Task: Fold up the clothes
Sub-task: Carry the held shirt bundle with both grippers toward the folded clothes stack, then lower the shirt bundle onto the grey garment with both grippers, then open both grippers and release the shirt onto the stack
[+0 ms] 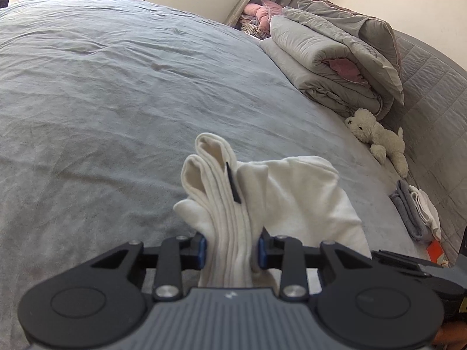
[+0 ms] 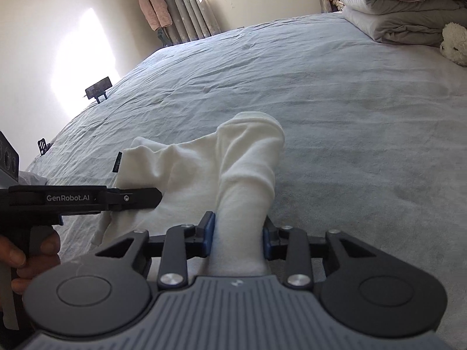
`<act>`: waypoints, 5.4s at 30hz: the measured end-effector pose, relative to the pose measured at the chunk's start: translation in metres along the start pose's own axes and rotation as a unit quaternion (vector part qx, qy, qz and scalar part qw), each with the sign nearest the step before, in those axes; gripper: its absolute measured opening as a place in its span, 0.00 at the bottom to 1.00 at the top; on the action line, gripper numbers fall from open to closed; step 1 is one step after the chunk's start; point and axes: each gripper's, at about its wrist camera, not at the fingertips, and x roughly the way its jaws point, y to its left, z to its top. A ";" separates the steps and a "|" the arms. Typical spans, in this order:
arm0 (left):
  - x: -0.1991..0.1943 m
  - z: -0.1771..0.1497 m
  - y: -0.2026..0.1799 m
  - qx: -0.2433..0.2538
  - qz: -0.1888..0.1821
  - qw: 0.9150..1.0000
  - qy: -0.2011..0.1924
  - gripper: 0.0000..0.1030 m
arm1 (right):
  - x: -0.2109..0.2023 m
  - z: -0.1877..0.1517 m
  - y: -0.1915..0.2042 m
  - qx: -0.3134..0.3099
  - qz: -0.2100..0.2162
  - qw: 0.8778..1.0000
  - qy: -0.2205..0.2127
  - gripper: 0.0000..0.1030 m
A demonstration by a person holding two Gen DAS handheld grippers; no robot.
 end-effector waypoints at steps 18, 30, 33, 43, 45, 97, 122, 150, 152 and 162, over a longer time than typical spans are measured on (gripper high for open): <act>-0.021 -0.006 -0.029 0.045 0.039 0.996 -0.066 0.31 | -0.015 0.007 0.011 -0.048 -0.027 0.997 -0.052 0.33; -0.035 -0.009 -0.054 0.081 0.055 0.989 -0.108 0.30 | -0.039 0.014 0.012 -0.053 -0.029 0.994 -0.095 0.33; -0.033 -0.011 -0.065 0.080 0.062 0.989 -0.104 0.30 | -0.044 0.014 0.007 -0.050 -0.037 0.993 -0.097 0.33; -0.028 0.001 -0.114 0.071 0.052 0.990 -0.110 0.30 | -0.079 0.025 -0.026 -0.008 -0.052 0.989 -0.141 0.32; -0.025 0.003 -0.124 0.071 0.048 0.990 -0.109 0.30 | -0.085 0.026 -0.032 -0.002 -0.059 0.987 -0.148 0.31; 0.255 -0.003 -0.481 0.093 -0.106 0.990 0.017 0.70 | -0.247 0.048 -0.454 0.155 -0.256 0.940 -0.165 0.66; 0.253 -0.054 -0.494 0.128 -0.092 0.987 -0.024 0.58 | -0.209 0.019 -0.413 0.072 -0.334 0.924 -0.174 0.27; 0.119 -0.048 -0.480 0.210 -0.027 0.973 -0.088 0.62 | -0.280 0.013 -0.307 0.280 -0.378 0.853 -0.225 0.83; 0.107 -0.048 -0.477 0.211 -0.023 0.973 -0.091 0.64 | -0.285 0.011 -0.295 0.296 -0.378 0.848 -0.226 0.87; 0.075 -0.067 -0.449 0.225 0.022 0.970 -0.090 0.80 | -0.280 -0.021 -0.265 0.242 -0.374 0.870 -0.211 1.00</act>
